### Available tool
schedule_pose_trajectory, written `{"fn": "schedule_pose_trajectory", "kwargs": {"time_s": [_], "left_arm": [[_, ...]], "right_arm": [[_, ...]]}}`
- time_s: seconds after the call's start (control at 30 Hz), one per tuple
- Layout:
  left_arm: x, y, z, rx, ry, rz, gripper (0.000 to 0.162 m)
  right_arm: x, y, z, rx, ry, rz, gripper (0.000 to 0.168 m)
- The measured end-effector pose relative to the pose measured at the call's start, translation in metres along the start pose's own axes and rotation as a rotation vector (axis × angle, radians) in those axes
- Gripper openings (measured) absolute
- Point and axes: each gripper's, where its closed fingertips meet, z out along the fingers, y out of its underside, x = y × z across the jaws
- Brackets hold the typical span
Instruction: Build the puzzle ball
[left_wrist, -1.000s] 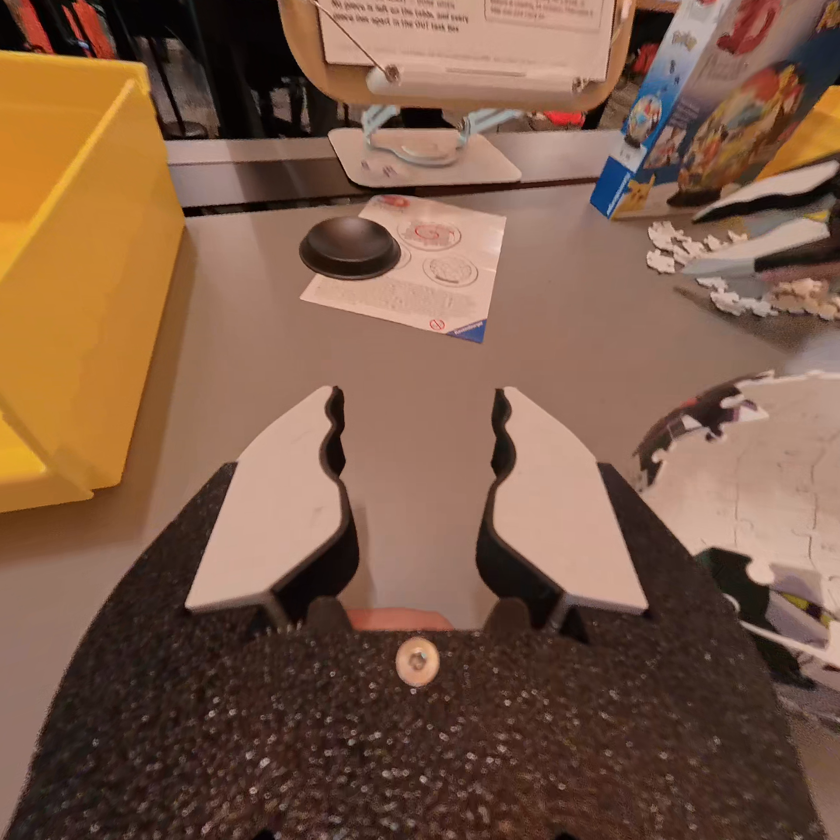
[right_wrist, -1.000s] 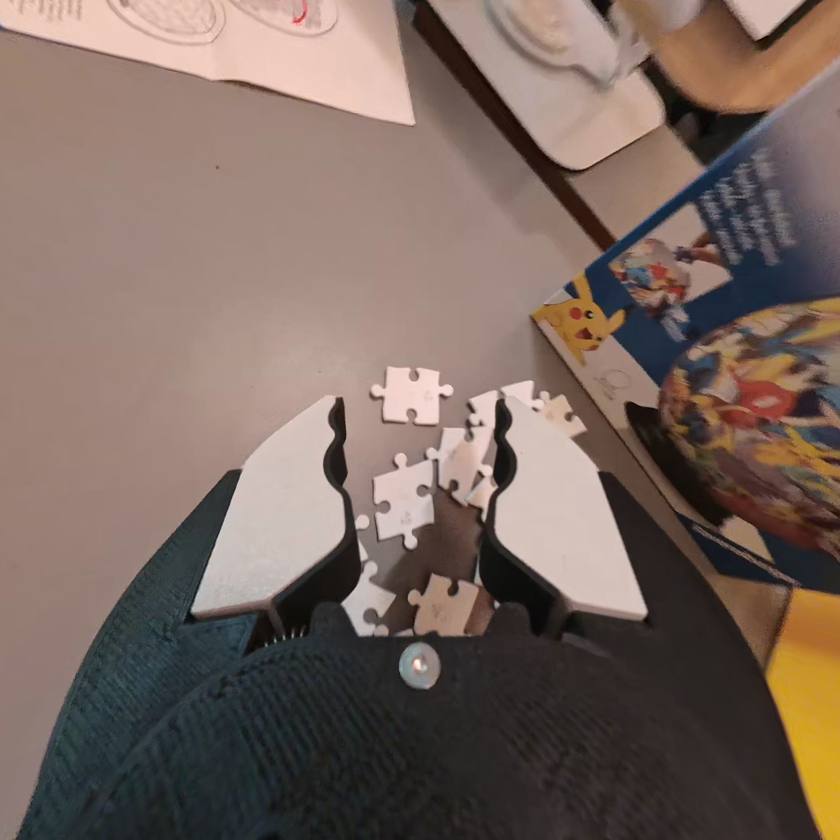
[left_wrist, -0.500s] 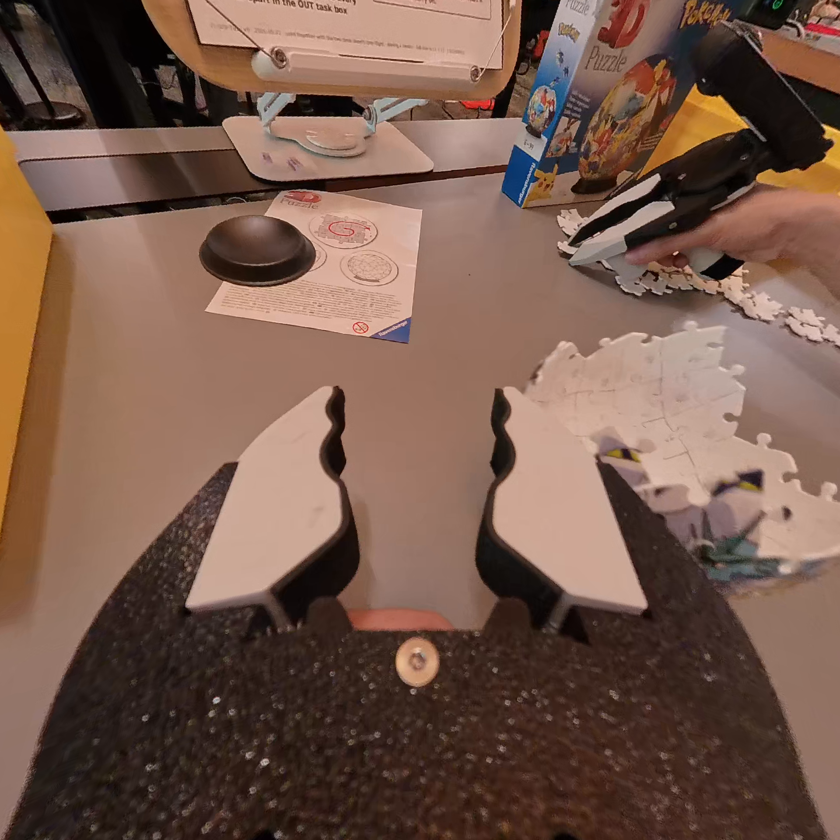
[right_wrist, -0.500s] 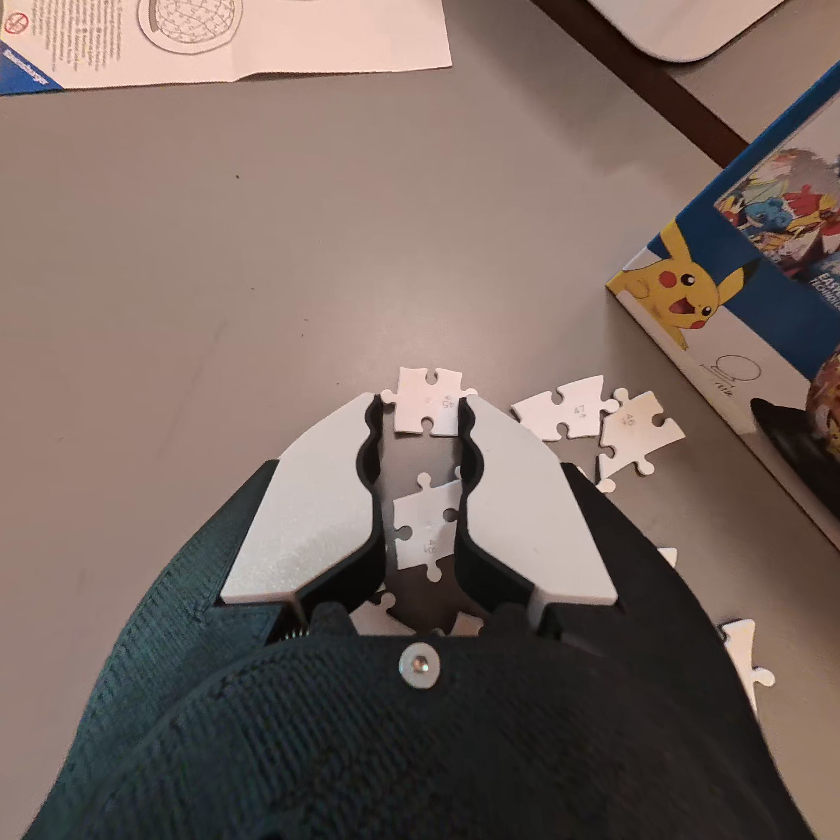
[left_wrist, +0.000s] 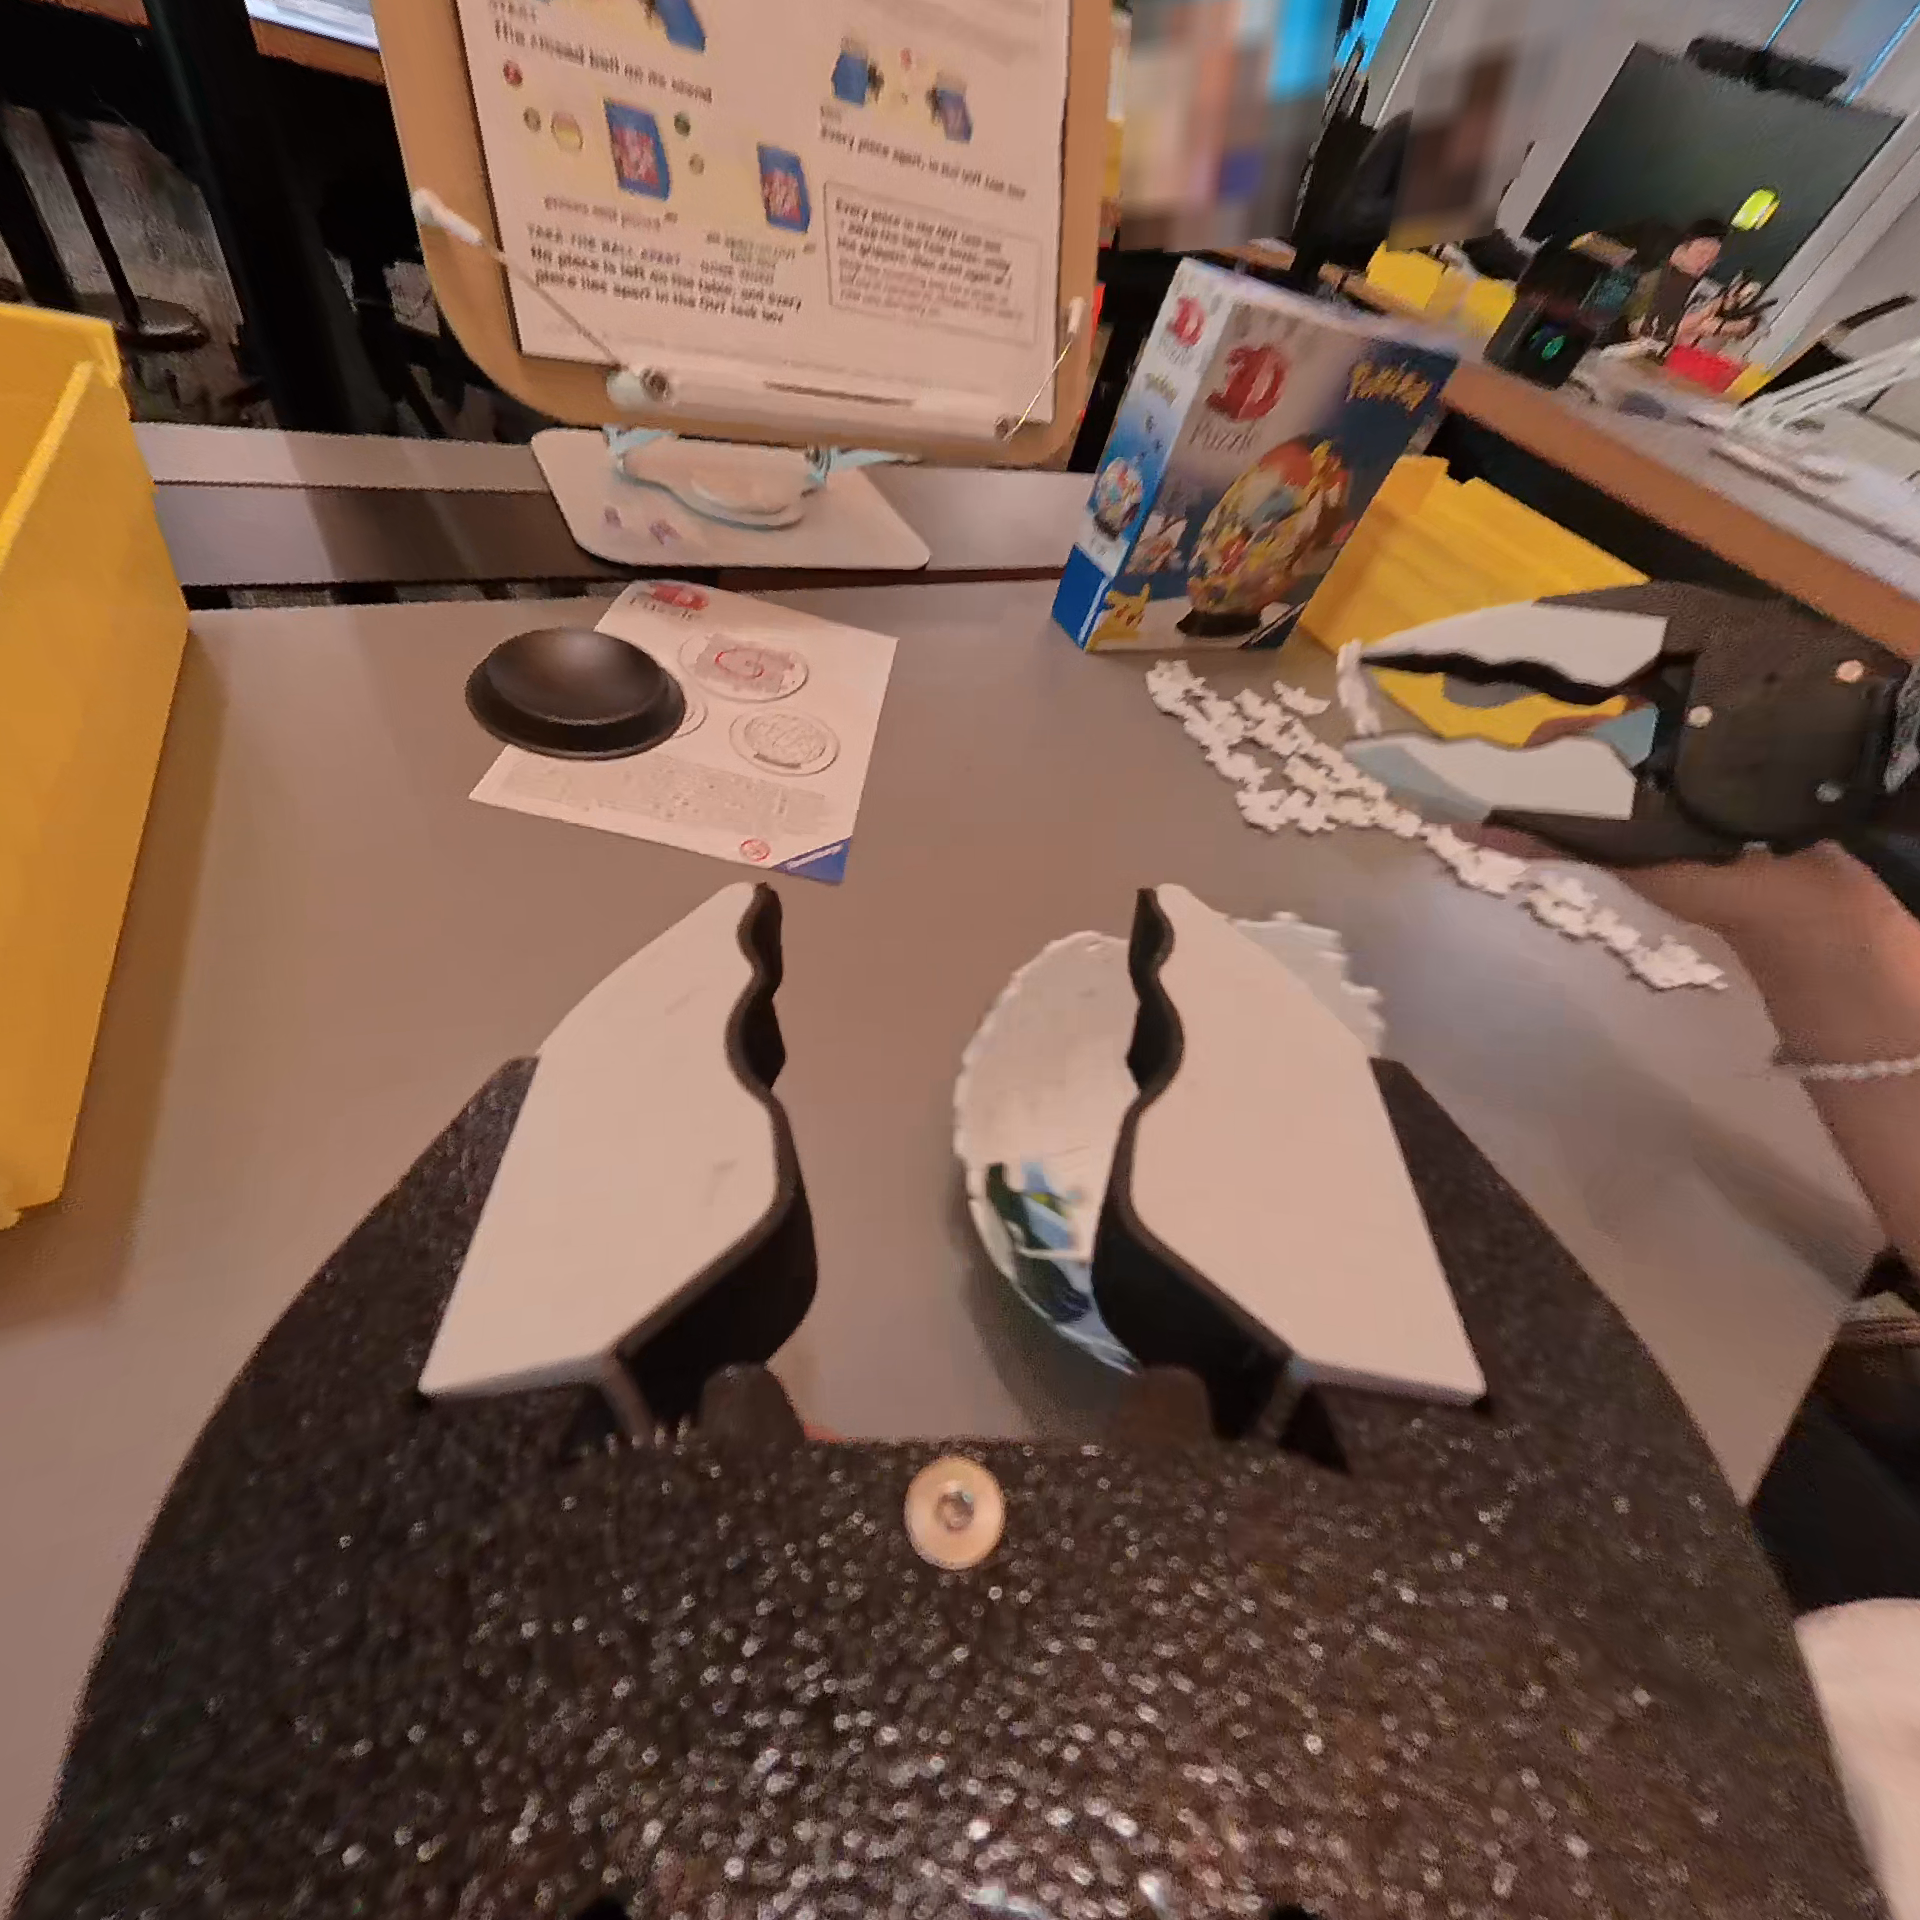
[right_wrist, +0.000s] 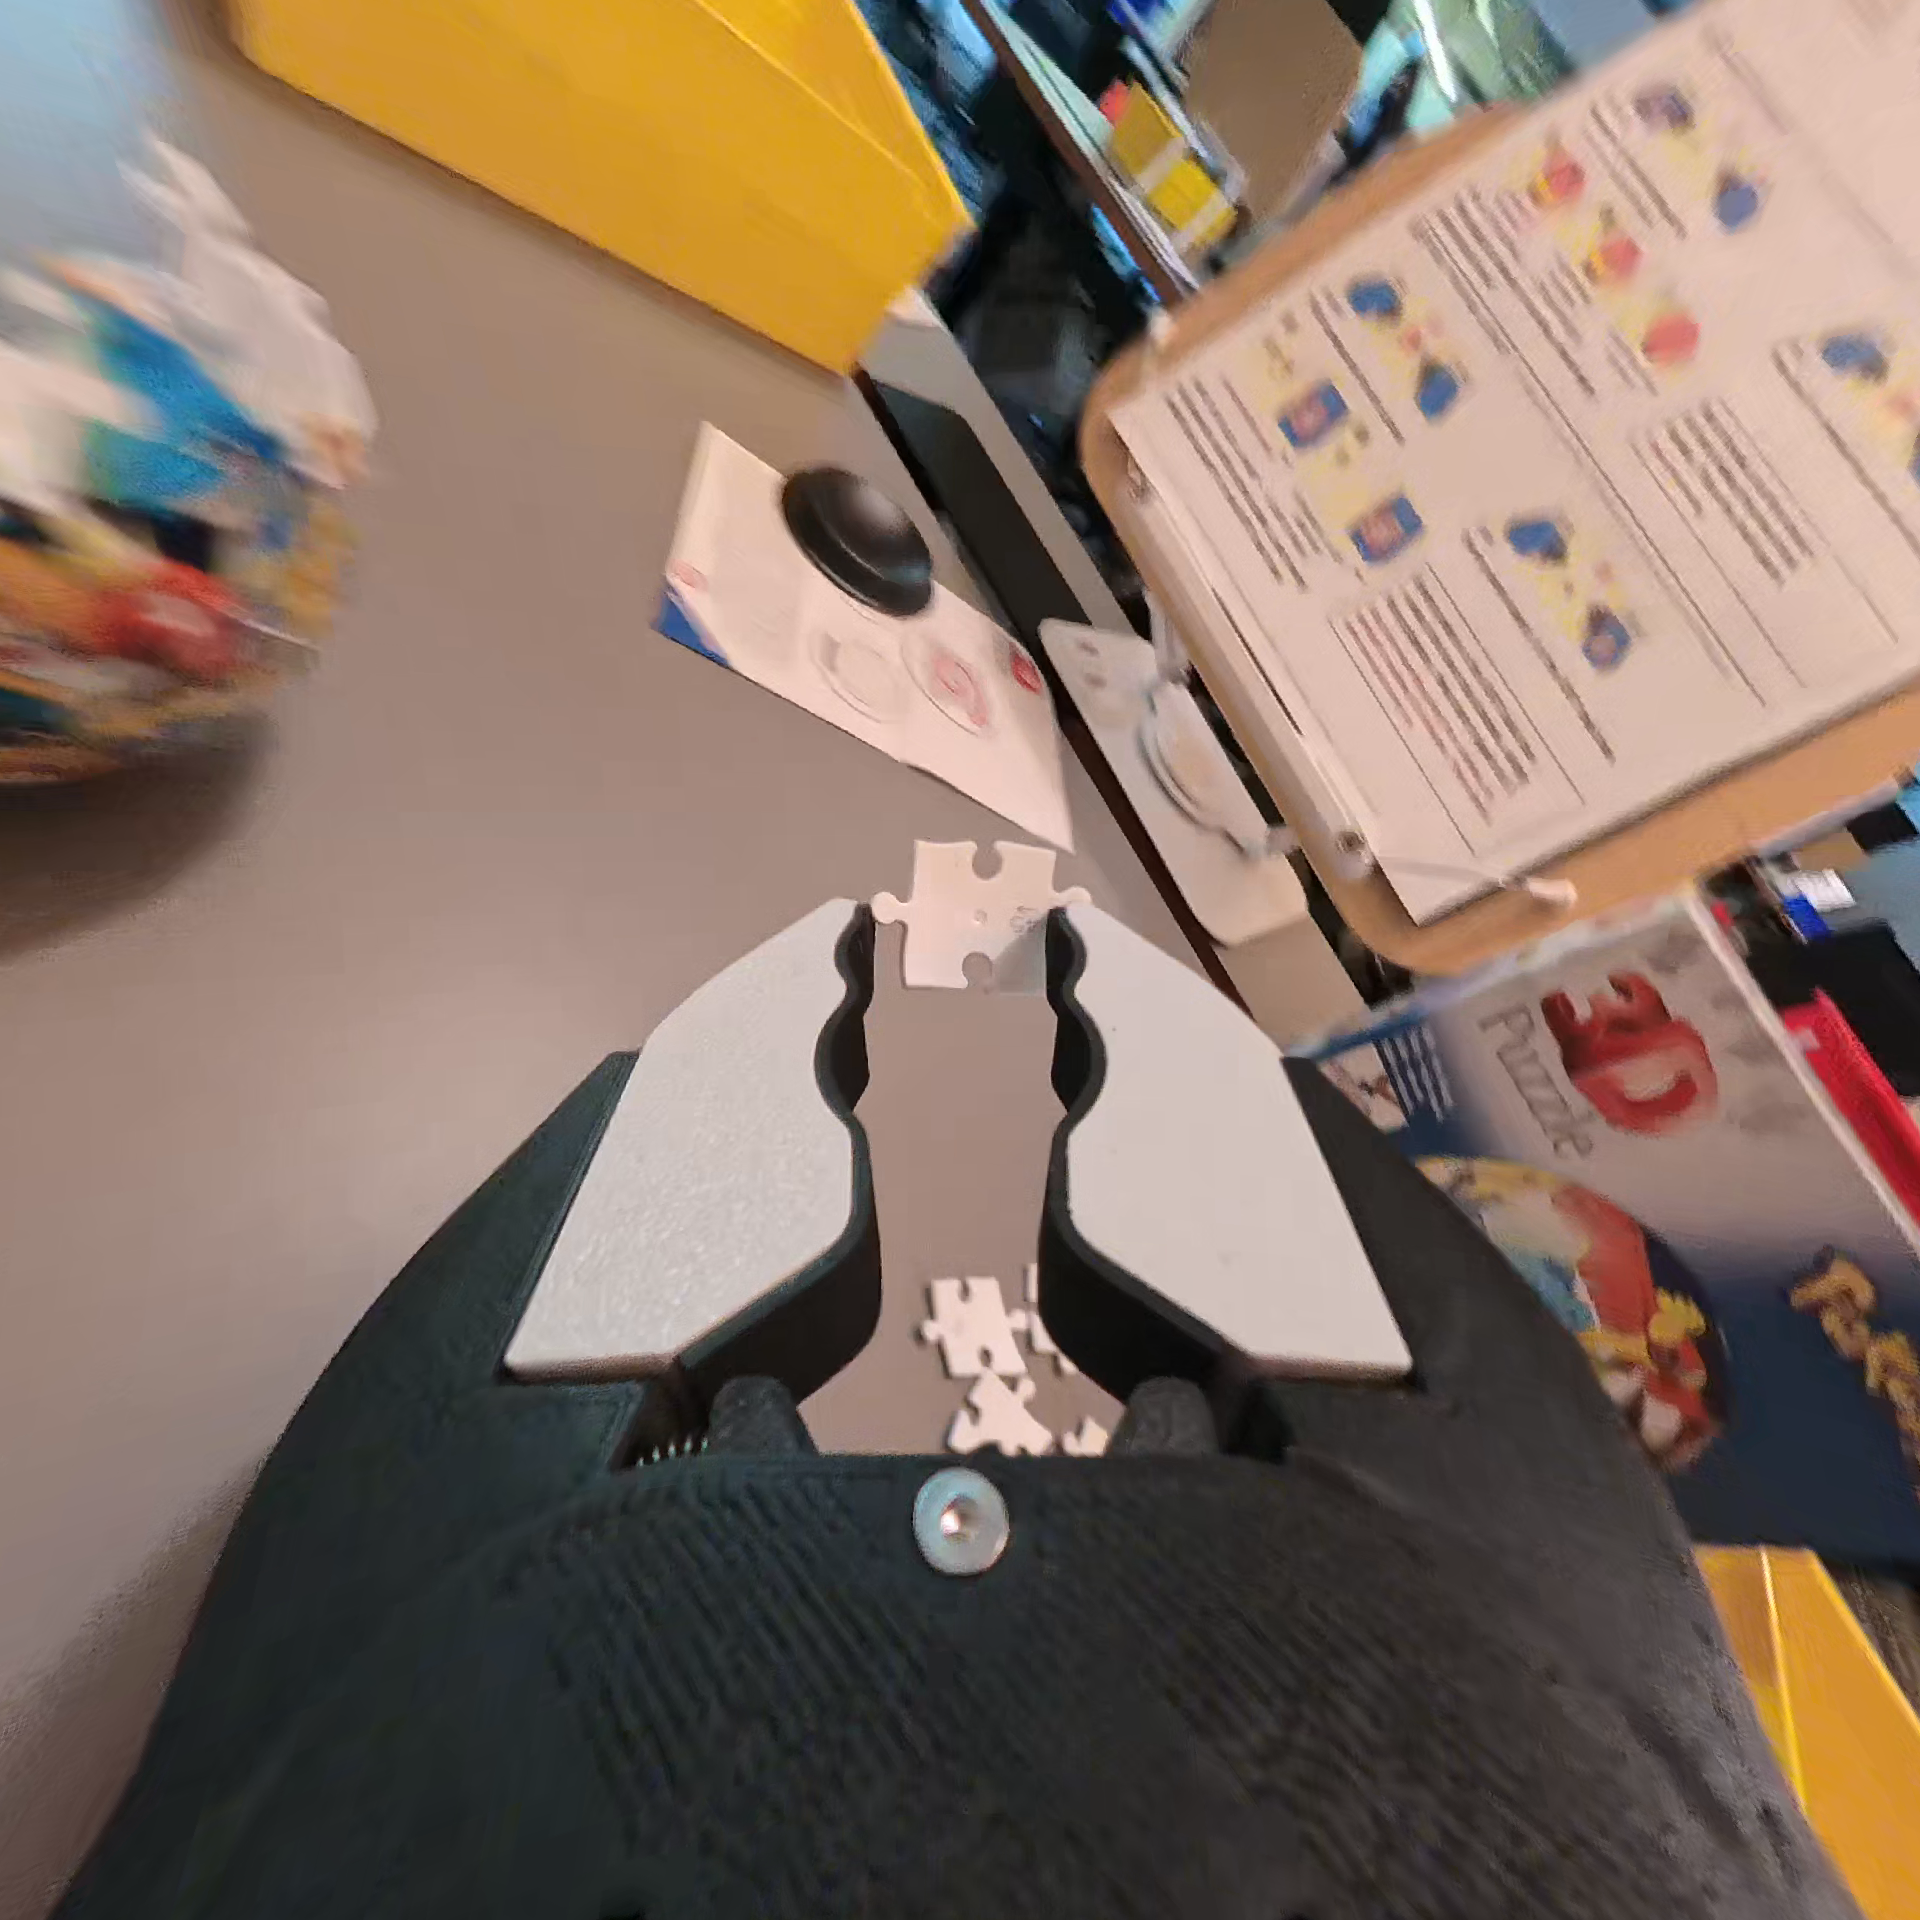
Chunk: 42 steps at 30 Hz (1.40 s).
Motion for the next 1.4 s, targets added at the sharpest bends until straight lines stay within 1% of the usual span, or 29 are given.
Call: {"fn": "schedule_pose_trajectory", "kwargs": {"time_s": [0.03, 0.1, 0.17, 0.27, 0.33, 0.37, 0.4, 0.43, 0.5, 0.53, 0.57, 0.6, 0.63, 0.67, 0.7, 0.73, 0.77, 0.83, 0.9, 0.97, 1.03, 1.1, 1.17, 1.23, 1.3, 1.33, 1.4], "left_arm": [[0.007, -0.005, -0.005, 0.016, 0.004, 0.002, 0.064], [0.023, -0.011, -0.014, 0.039, 0.024, 0.021, 0.059], [0.039, -0.012, -0.020, 0.031, 0.046, 0.045, 0.053], [0.060, -0.010, -0.023, -0.023, 0.066, 0.111, 0.046], [0.078, -0.012, -0.022, -0.076, 0.105, 0.161, 0.045], [0.088, -0.013, -0.022, -0.104, 0.143, 0.189, 0.046], [0.097, -0.014, -0.022, -0.131, 0.180, 0.212, 0.047], [0.104, -0.015, -0.021, -0.165, 0.209, 0.223, 0.048], [0.118, -0.014, -0.018, -0.244, 0.283, 0.229, 0.048], [0.122, -0.013, -0.015, -0.280, 0.309, 0.239, 0.048], [0.119, -0.011, -0.009, -0.311, 0.302, 0.251, 0.047], [0.116, -0.010, -0.002, -0.338, 0.287, 0.252, 0.041], [0.118, -0.008, 0.004, -0.364, 0.312, 0.229, 0.031], [0.126, -0.005, 0.007, -0.391, 0.380, 0.183, 0.032], [0.136, -0.004, 0.008, -0.417, 0.454, 0.126, 0.039], [0.142, -0.005, 0.010, -0.424, 0.503, 0.075, 0.039], [0.148, -0.011, 0.012, -0.398, 0.548, 0.031, 0.036], [0.157, -0.028, 0.011, -0.325, 0.643, -0.059, 0.035], [0.156, -0.035, 0.013, -0.337, 0.667, -0.128, 0.033], [0.154, -0.032, 0.016, -0.393, 0.667, -0.132, 0.030], [0.149, -0.026, 0.018, -0.465, 0.635, -0.113, 0.019], [0.148, -0.026, 0.018, -0.488, 0.638, -0.077, 0.007], [0.149, -0.033, 0.016, -0.456, 0.654, -0.062, 0.003], [0.150, -0.041, 0.017, -0.396, 0.652, -0.056, 0.002], [0.149, -0.046, 0.016, -0.334, 0.655, -0.059, 0.002], [0.148, -0.050, 0.016, -0.294, 0.650, -0.059, 0.002], [0.144, -0.061, 0.017, -0.187, 0.622, -0.073, 0.001]], "right_arm": [[-0.009, -0.013, -0.005, 0.037, -0.040, -0.025, 0.032], [-0.021, -0.042, -0.017, 0.140, -0.065, -0.075, 0.032], [-0.031, -0.064, -0.028, 0.195, -0.098, -0.138, 0.032], [-0.045, -0.102, -0.047, 0.329, -0.098, -0.286, 0.031], [-0.061, -0.118, -0.057, 0.399, -0.152, -0.410, 0.031], [-0.066, -0.126, -0.061, 0.438, -0.150, -0.468, 0.031], [-0.070, -0.130, -0.063, 0.456, -0.147, -0.517, 0.005], [-0.075, -0.135, -0.066, 0.482, -0.157, -0.555, 0.002], [-0.082, -0.146, -0.071, 0.564, -0.197, -0.541, 0.002], [-0.083, -0.149, -0.069, 0.574, -0.211, -0.510, 0.002], [-0.084, -0.146, -0.065, 0.565, -0.238, -0.502, 0.002], [-0.086, -0.144, -0.062, 0.562, -0.254, -0.508, 0.002], [-0.084, -0.144, -0.061, 0.580, -0.231, -0.521, 0.002], [-0.080, -0.146, -0.062, 0.607, -0.188, -0.553, 0.002], [-0.077, -0.147, -0.063, 0.621, -0.139, -0.605, 0.002], [-0.072, -0.148, -0.065, 0.625, -0.071, -0.665, 0.002], [-0.067, -0.149, -0.068, 0.628, -0.003, -0.733, 0.002], [-0.066, -0.148, -0.070, 0.602, 0.069, -0.854, 0.002], [-0.065, -0.146, -0.070, 0.578, 0.100, -0.919, 0.002], [-0.067, -0.147, -0.069, 0.576, 0.105, -0.944, 0.002], [-0.070, -0.146, -0.068, 0.566, 0.104, -0.975, 0.002], [-0.072, -0.150, -0.070, 0.588, 0.114, -0.969, 0.002], [-0.069, -0.151, -0.067, 0.581, 0.117, -0.928, 0.003], [-0.061, -0.154, -0.066, 0.610, 0.137, -0.838, 0.004], [-0.053, -0.154, -0.063, 0.634, 0.125, -0.684, 0.001], [-0.047, -0.153, -0.060, 0.636, 0.094, -0.571, 0.004], [-0.044, -0.152, -0.054, 0.638, -0.042, -0.288, 0.017]]}}
